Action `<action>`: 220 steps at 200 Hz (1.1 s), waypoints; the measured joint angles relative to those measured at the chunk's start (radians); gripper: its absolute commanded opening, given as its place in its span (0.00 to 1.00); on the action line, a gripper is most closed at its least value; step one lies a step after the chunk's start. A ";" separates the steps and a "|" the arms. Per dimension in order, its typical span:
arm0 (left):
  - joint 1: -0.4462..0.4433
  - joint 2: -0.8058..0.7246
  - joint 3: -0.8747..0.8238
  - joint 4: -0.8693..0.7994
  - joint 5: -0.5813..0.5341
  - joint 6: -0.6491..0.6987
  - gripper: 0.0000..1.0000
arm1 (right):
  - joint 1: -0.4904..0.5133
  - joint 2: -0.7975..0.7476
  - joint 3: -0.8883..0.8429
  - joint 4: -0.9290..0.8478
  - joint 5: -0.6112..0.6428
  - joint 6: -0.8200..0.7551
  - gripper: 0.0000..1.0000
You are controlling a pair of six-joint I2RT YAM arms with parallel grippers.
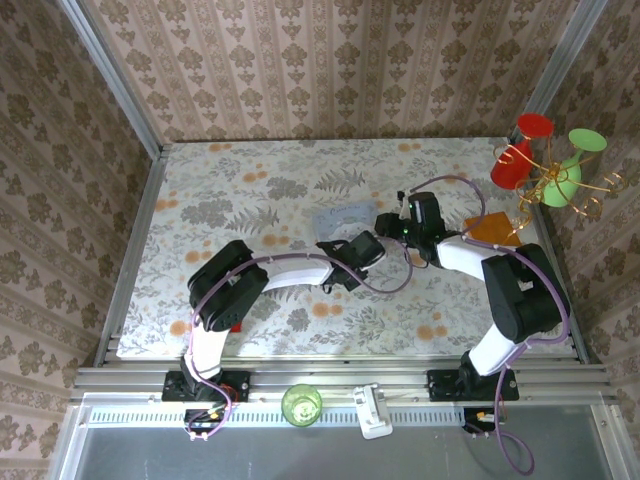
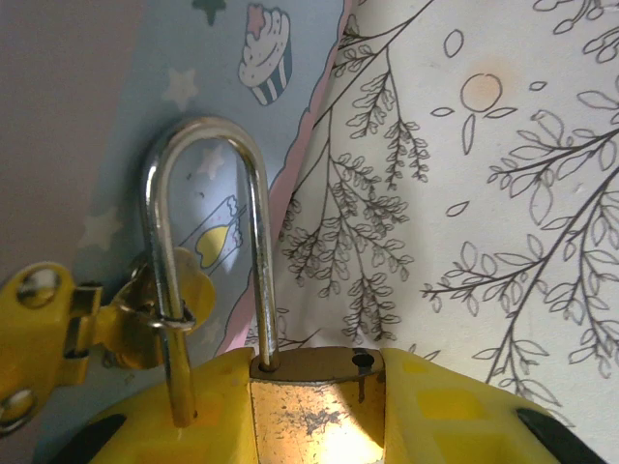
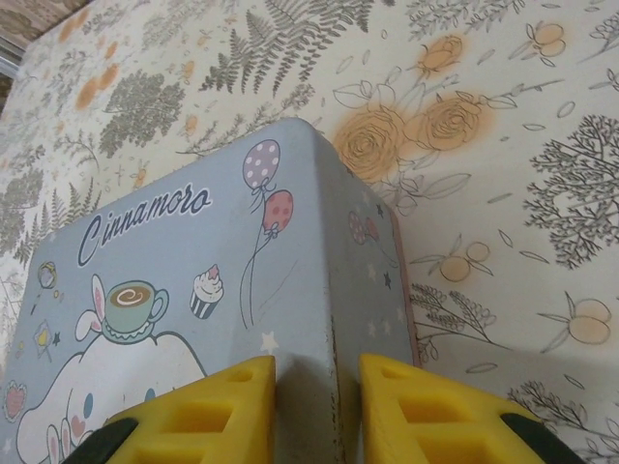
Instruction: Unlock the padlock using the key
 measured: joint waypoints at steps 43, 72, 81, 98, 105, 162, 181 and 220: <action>-0.015 0.016 0.019 0.004 0.008 0.044 0.29 | -0.002 0.008 -0.019 0.041 0.001 0.019 0.26; -0.020 0.016 0.019 0.028 0.011 0.067 0.29 | -0.010 0.011 -0.019 0.057 0.001 0.026 0.26; -0.013 0.016 0.021 0.028 0.011 0.075 0.29 | -0.010 0.013 -0.022 0.068 0.000 0.039 0.25; 0.006 0.017 0.021 0.028 0.013 0.093 0.30 | -0.010 0.023 -0.034 0.108 -0.005 0.067 0.25; 0.017 0.017 0.021 0.028 0.017 0.100 0.31 | -0.011 0.028 -0.042 0.130 -0.009 0.079 0.25; 0.056 -0.011 -0.082 0.180 0.058 0.175 0.43 | -0.014 0.039 -0.110 0.263 -0.033 0.156 0.26; 0.060 -0.010 -0.082 0.183 0.070 0.195 0.43 | -0.016 0.039 -0.115 0.273 -0.033 0.158 0.26; 0.059 -0.001 -0.061 0.167 0.064 0.252 0.49 | -0.023 0.039 -0.121 0.283 -0.029 0.158 0.26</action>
